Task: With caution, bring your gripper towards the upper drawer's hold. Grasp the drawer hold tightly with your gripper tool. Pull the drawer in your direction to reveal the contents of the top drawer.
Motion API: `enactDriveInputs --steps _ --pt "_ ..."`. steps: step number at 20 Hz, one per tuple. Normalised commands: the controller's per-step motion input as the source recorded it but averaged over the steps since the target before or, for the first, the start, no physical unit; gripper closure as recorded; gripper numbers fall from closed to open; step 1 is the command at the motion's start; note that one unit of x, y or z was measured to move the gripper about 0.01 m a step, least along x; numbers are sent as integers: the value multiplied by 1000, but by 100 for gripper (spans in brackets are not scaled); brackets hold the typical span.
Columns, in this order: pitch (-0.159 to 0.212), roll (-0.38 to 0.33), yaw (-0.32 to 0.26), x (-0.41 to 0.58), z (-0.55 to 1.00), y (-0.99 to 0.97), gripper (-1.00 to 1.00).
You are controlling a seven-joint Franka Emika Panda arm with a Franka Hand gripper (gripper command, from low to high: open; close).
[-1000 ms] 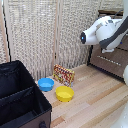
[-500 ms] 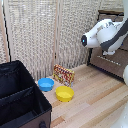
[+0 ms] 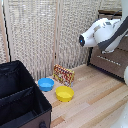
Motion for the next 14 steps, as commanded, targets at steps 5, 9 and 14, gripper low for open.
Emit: enactDriveInputs --steps 5,9,14 --pt "27 0 -3 -15 -38 254 100" --pt "62 -3 0 113 -465 656 100" --pt "62 -6 -1 270 -463 1000 100"
